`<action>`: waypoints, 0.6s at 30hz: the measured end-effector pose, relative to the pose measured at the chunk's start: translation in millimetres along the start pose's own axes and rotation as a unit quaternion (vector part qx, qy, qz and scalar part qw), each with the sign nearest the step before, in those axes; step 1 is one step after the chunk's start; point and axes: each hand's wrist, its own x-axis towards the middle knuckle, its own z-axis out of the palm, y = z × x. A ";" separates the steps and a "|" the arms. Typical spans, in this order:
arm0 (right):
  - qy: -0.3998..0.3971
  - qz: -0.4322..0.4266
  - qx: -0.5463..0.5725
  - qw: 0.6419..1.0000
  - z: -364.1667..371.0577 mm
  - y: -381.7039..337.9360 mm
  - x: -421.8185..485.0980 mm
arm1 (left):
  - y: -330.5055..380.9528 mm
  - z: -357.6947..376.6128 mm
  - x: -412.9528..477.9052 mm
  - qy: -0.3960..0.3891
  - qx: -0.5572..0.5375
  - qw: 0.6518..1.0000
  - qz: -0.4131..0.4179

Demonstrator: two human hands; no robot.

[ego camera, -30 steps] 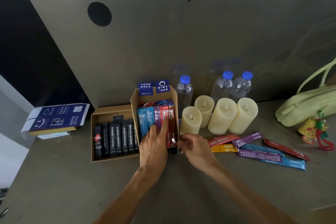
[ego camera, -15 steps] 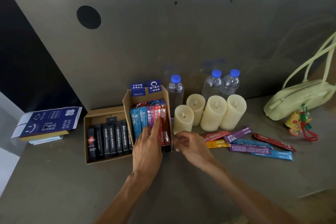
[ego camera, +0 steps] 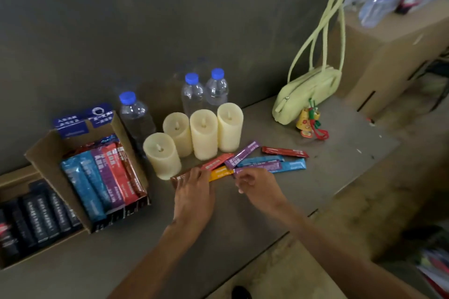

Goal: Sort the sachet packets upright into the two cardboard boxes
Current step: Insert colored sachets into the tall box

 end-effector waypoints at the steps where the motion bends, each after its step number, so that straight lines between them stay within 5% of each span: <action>1: 0.005 0.007 -0.006 1.000 -7.4 5.7 0.7 | 2.8 5.5 6.0 0.005 0.031 1.000 -0.003; 10: -0.010 0.035 -0.025 0.999 -28.3 27.2 8.5 | 10.6 14.2 30.9 -0.035 0.073 0.992 -0.100; 13: -0.011 0.030 -0.002 1.000 -25.3 19.4 12.9 | 8.3 1.0 26.0 -0.019 -0.060 0.986 -0.155; 18: -0.003 0.054 0.130 0.990 -24.5 -6.8 26.0 | -1.6 -30.5 8.6 -0.033 -0.328 0.918 -0.219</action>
